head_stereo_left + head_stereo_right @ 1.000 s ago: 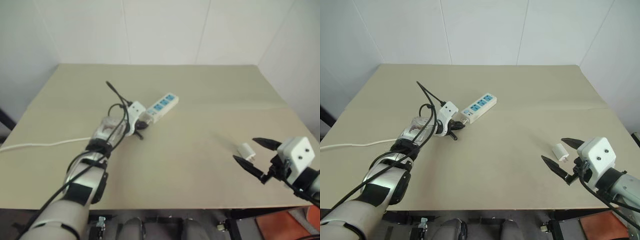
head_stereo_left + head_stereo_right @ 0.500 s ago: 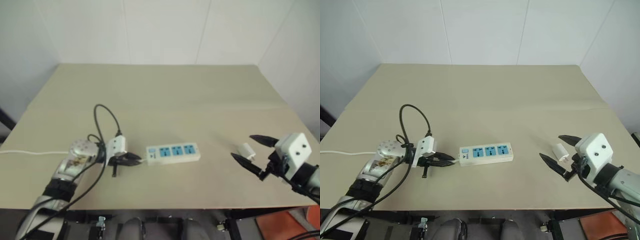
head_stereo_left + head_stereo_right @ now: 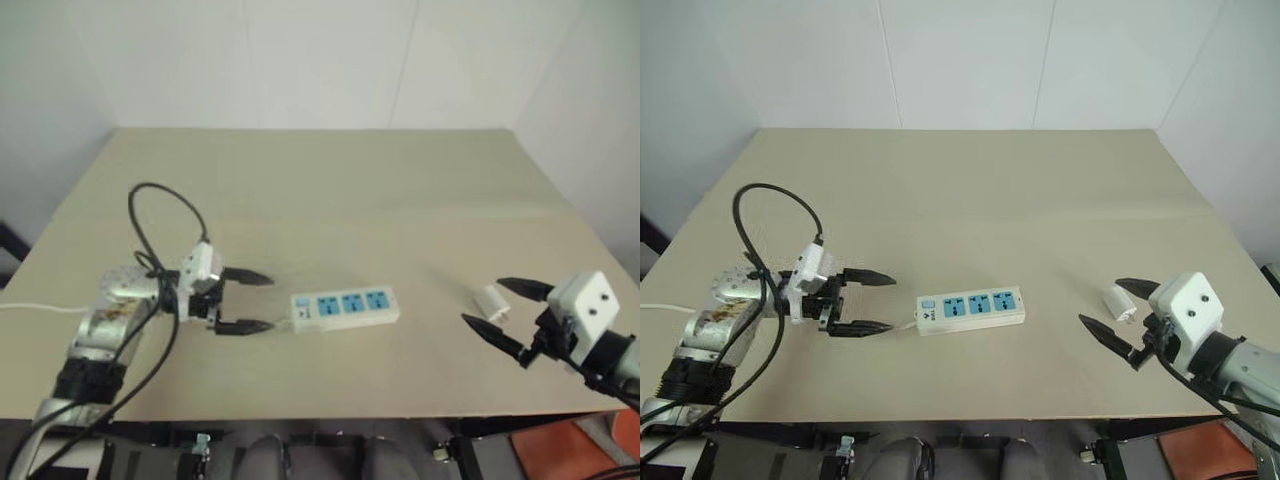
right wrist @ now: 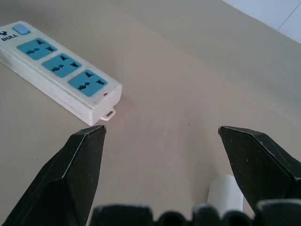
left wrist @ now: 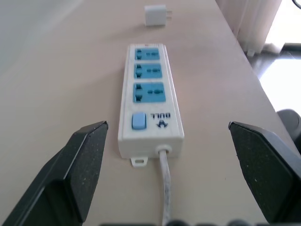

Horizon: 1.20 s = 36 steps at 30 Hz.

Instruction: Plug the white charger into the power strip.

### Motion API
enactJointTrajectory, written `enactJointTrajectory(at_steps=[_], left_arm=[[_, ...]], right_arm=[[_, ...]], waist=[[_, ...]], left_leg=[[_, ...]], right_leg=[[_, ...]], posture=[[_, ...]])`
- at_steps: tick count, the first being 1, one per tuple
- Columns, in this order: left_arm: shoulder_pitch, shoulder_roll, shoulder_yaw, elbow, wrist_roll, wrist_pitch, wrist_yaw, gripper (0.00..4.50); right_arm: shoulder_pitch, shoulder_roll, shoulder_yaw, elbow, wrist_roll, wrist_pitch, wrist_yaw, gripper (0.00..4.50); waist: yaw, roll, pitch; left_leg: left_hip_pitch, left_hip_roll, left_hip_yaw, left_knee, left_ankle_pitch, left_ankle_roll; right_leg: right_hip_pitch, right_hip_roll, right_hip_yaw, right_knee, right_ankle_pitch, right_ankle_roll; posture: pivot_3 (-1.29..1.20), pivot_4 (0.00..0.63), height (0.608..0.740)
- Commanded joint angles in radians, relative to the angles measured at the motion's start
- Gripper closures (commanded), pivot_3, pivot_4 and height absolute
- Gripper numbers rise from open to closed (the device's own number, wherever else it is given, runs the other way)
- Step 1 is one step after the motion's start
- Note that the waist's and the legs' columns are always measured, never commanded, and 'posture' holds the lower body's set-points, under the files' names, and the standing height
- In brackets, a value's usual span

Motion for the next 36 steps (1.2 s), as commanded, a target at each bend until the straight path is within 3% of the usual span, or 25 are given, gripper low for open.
enactJointTrajectory(at_steps=[1,10,36], left_arm=[[-0.023,-0.105,-0.021,0.016,0.024,-0.092,0.063,0.03],[-0.075,-0.237,-0.100,0.272,0.118,-0.269,0.011,0.03],[-0.123,-0.324,-0.134,0.542,0.256,-0.439,0.088,0.03]], right_arm=[[-0.009,-0.012,-0.034,-0.045,0.013,-0.002,-0.013,0.00],[-0.015,-0.021,-0.052,-0.060,0.022,0.013,-0.013,0.00],[-0.024,-0.026,-0.061,-0.072,0.063,0.022,-0.010,0.00]], waist=[[0.005,0.000,0.000],[-0.006,0.000,0.000],[0.002,0.001,-0.001]], left_leg=[[0.000,0.000,0.000,0.000,0.000,0.000],[0.000,-0.001,0.000,0.000,0.000,0.000],[0.001,-0.001,0.000,0.000,0.000,0.000]], right_leg=[[0.001,0.000,0.000,0.000,0.000,0.000],[0.000,0.001,0.001,0.000,0.000,0.000],[0.001,0.000,0.000,0.000,0.000,0.000]], posture=[[0.00,0.150,0.740],[0.00,0.150,0.740],[0.00,0.150,0.740]])
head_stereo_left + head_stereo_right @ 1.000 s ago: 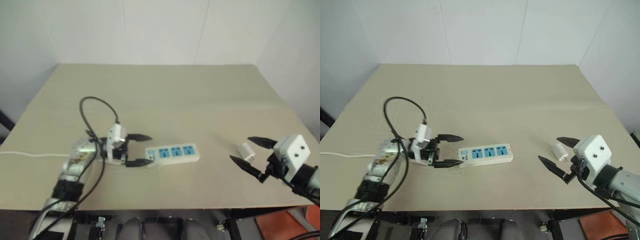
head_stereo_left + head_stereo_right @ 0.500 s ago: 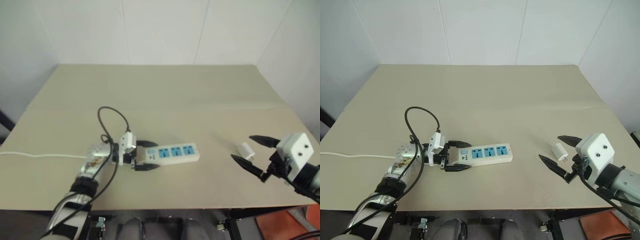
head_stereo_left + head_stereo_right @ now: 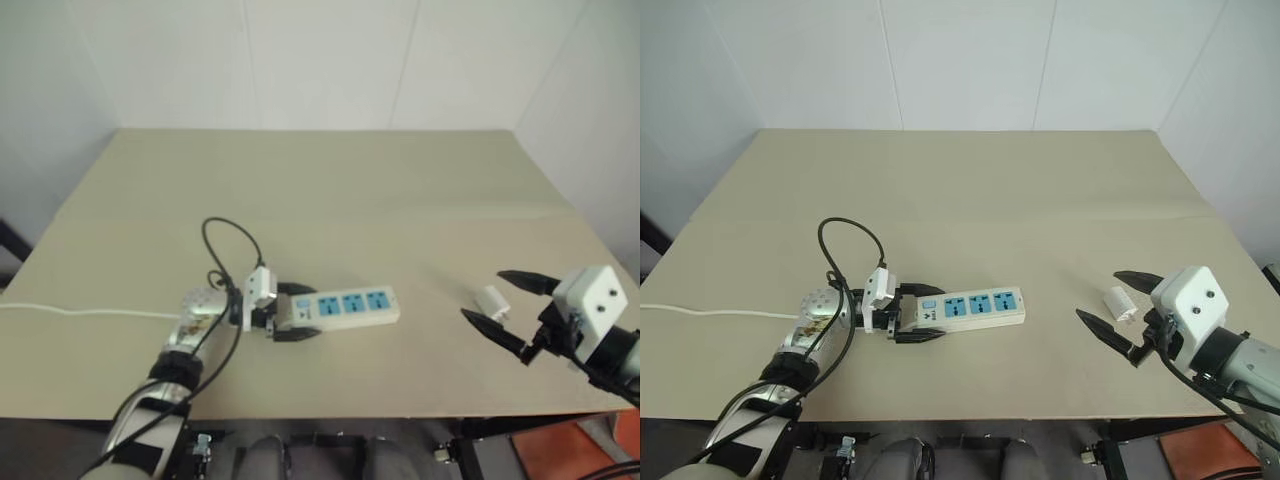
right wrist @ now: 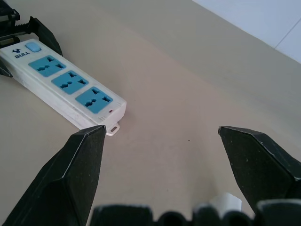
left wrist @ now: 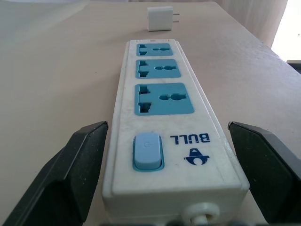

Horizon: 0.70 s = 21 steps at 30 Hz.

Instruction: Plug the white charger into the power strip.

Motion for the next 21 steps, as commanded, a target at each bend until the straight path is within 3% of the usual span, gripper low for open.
enactJointTrajectory(at_steps=[1,10,15,21], left_arm=[[-0.004,-0.015,-0.036,0.042,0.077,-0.037,0.060,0.03],[0.002,-0.009,-0.054,0.048,0.096,-0.051,0.033,0.03],[0.002,-0.009,-0.049,0.047,0.077,-0.022,-0.006,1.17],[0.007,0.000,-0.047,0.011,0.046,0.044,-0.070,1.18]], right_arm=[[-0.016,-0.016,-0.034,-0.024,0.022,-0.001,-0.002,0.00],[-0.022,-0.017,-0.029,-0.024,0.022,-0.002,-0.003,0.00],[-0.032,-0.017,-0.021,-0.021,0.021,-0.001,-0.007,0.00],[-0.040,-0.019,-0.021,-0.011,0.020,-0.004,-0.004,0.00]], waist=[[0.003,0.001,-0.001],[0.004,0.003,-0.002],[0.001,0.004,-0.003],[-0.002,0.004,-0.003]], left_leg=[[0.000,0.000,0.000,0.000,0.000,0.000],[0.011,0.000,0.000,-0.001,0.000,0.000],[0.011,0.000,0.000,-0.001,0.000,0.001],[0.010,0.000,0.000,-0.001,-0.001,0.001]], right_leg=[[0.000,0.000,0.000,0.000,0.000,0.000],[0.012,0.000,-0.001,-0.002,0.000,0.001],[0.012,0.000,-0.001,-0.003,0.000,0.001],[0.012,0.000,-0.001,-0.003,-0.001,0.001]], posture=[[0.00,0.150,0.740],[0.00,0.150,0.740],[0.00,0.150,0.740],[0.00,0.150,0.740]])
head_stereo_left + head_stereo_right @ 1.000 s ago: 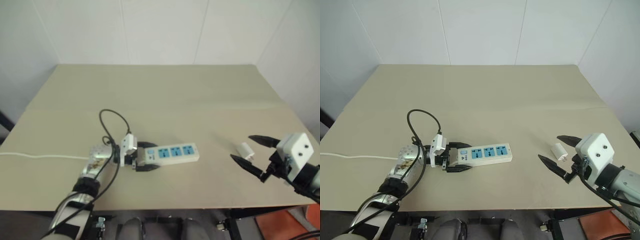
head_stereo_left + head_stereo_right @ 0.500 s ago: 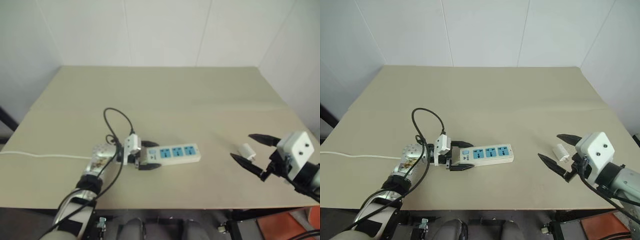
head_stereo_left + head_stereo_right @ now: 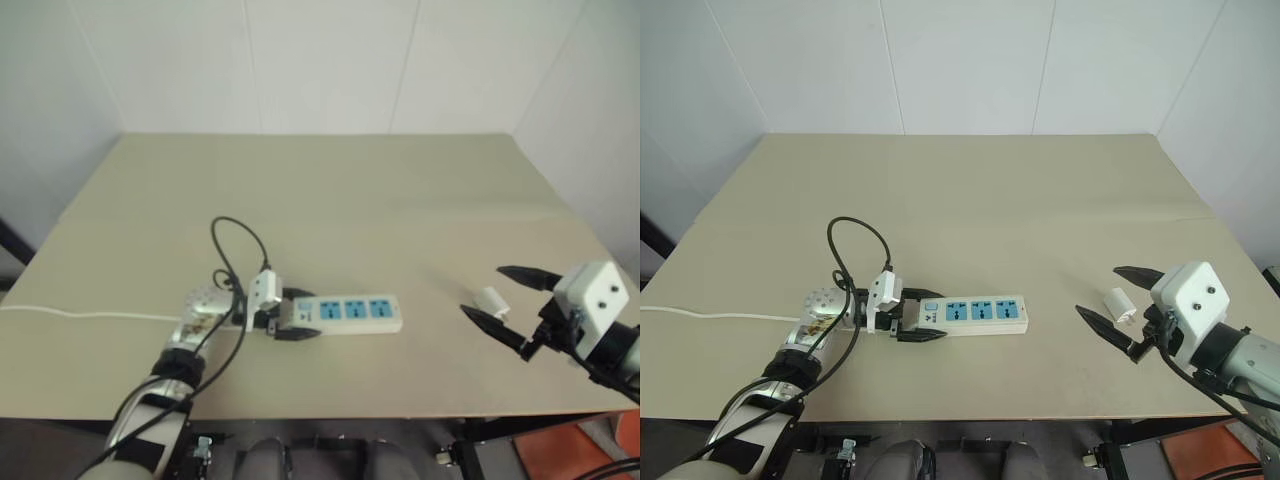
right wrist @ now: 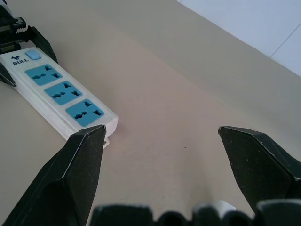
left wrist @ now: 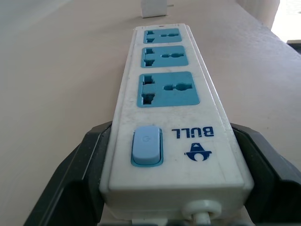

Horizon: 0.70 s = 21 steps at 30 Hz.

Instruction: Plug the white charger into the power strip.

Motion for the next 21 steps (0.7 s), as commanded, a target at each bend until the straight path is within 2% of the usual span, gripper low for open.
enactJointTrajectory(at_steps=[1,7,10,12,14,17,19,21], left_arm=[[0.022,0.004,-0.027,-0.021,0.003,0.037,-0.034,1.18],[-0.003,0.011,-0.021,-0.080,-0.016,0.033,-0.053,1.18],[-0.001,0.011,-0.033,-0.082,-0.007,0.027,-0.064,1.18],[0.008,0.005,-0.043,-0.069,0.009,0.012,-0.052,1.18],[0.009,0.001,-0.052,-0.048,0.027,-0.009,-0.042,1.18],[0.002,-0.006,-0.059,-0.023,0.051,-0.030,-0.020,1.18],[-0.004,-0.009,-0.064,-0.010,0.061,-0.038,-0.013,1.18],[-0.003,-0.011,-0.071,-0.004,0.068,-0.045,-0.007,1.18]], right_arm=[[-0.029,-0.015,-0.022,-0.004,0.022,-0.008,0.002,0.00],[-0.156,-0.089,0.000,0.115,0.036,0.009,0.051,0.00],[-0.272,-0.155,0.053,0.187,0.032,0.114,0.010,0.00],[-0.473,-0.241,0.177,0.267,0.017,0.389,-0.086,0.00],[-0.668,-0.286,0.272,0.361,0.046,0.589,-0.103,0.00],[-1.048,-0.281,0.504,0.588,0.009,0.945,-0.125,0.00],[-1.234,-0.268,0.661,0.743,-0.022,1.069,-0.107,0.00],[-1.357,-0.282,0.860,0.846,-0.063,1.078,-0.035,0.00]], waist=[[0.000,0.000,0.000],[-0.001,-0.001,0.000],[-0.001,-0.001,0.001],[-0.007,0.000,0.001],[-0.007,0.000,0.001],[-0.007,0.001,0.000],[0.001,0.002,0.000],[0.006,0.003,-0.001]], left_leg=[[0.000,0.000,0.000,0.000,0.000,0.000],[-0.001,0.000,0.000,0.000,0.000,0.000],[-0.002,0.000,0.000,0.000,0.000,0.000],[-0.003,0.000,0.000,0.000,0.000,0.000],[-0.004,0.000,-0.001,0.000,0.000,0.000],[-0.006,0.000,-0.001,-0.001,0.000,0.000],[-0.010,0.000,-0.002,-0.001,0.000,0.000],[-0.014,-0.001,-0.001,0.000,0.000,0.000]], right_leg=[[0.000,0.000,0.000,0.000,0.000,0.000],[-0.001,0.000,0.000,0.000,0.000,0.000],[-0.002,0.000,0.000,-0.001,0.000,0.000],[-0.003,0.000,0.000,-0.001,0.000,-0.001],[-0.006,-0.001,0.003,0.000,0.001,-0.001],[-0.009,-0.001,0.003,0.001,0.001,-0.002],[-0.012,-0.001,0.001,0.001,0.001,-0.003],[-0.016,-0.001,0.000,0.001,0.001,-0.003]], posture=[[0.00,0.150,0.740],[0.00,0.150,0.740],[0.00,0.150,0.740],[0.00,0.150,0.740],[0.00,0.150,0.740],[0.00,0.150,0.740],[0.00,0.150,0.740],[0.00,0.150,0.740]])
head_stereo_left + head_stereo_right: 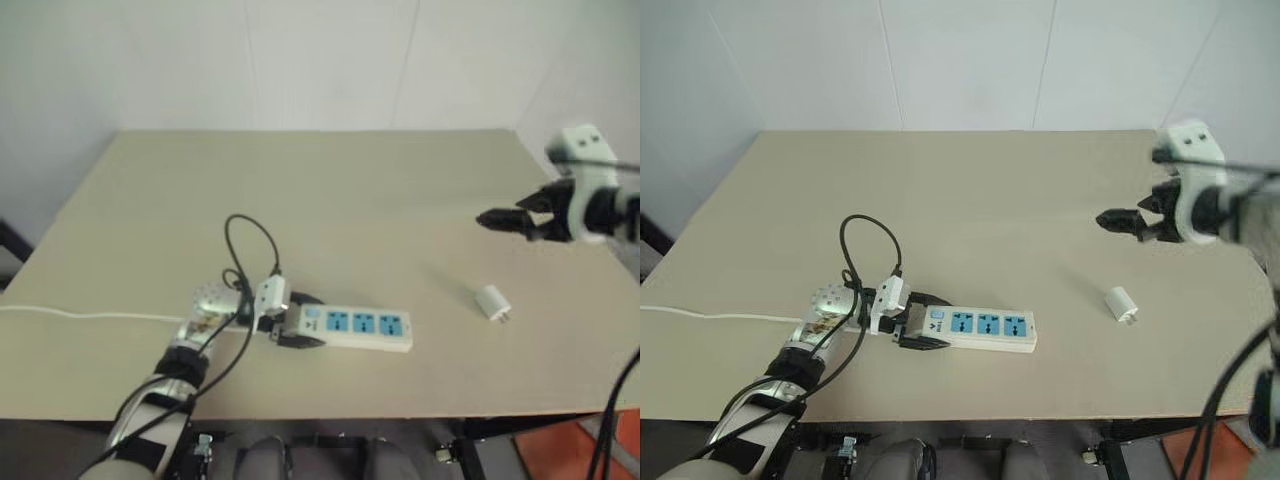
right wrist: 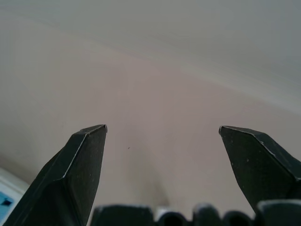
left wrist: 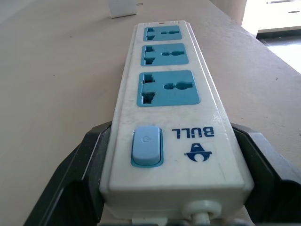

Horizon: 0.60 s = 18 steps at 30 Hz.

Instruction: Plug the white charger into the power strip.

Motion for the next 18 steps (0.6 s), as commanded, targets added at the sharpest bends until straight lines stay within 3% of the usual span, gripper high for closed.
enactJointTrajectory(at_steps=[1,4,8,18], left_arm=[[0.009,-0.006,-0.032,0.039,0.046,-0.007,0.029,1.18],[0.028,-0.006,-0.040,0.017,0.041,0.008,0.029,1.18],[0.047,-0.002,-0.046,-0.005,0.039,0.019,0.038,1.18],[0.073,0.011,-0.046,-0.055,0.039,0.043,0.062,1.18]], right_arm=[[-0.149,-0.024,0.269,0.160,-0.068,0.060,0.102,0.00],[-0.227,-0.019,0.498,0.283,-0.152,-0.023,0.239,0.00],[-0.246,0.008,0.658,0.384,-0.248,-0.133,0.374,0.00],[-0.207,0.106,0.724,0.528,-0.394,-0.237,0.529,0.00]], waist=[[0.004,0.000,0.000],[0.005,0.001,-0.001],[0.000,0.004,-0.003],[-0.004,0.011,-0.007]], left_leg=[[-0.002,0.000,0.000,0.000,0.000,0.000],[-0.005,-0.001,0.001,0.001,-0.001,0.001],[-0.005,-0.001,0.002,0.002,-0.001,0.001],[-0.005,-0.001,0.004,0.002,-0.001,0.001]], right_leg=[[-0.001,0.000,-0.001,-0.001,0.000,0.000],[-0.003,-0.001,-0.001,-0.002,0.000,0.001],[-0.003,0.000,0.000,-0.001,0.001,0.001],[-0.004,0.000,0.000,0.000,0.001,0.002]], posture=[[0.00,0.150,0.740],[0.00,0.150,0.740],[0.00,0.150,0.740],[0.00,0.150,0.740]])
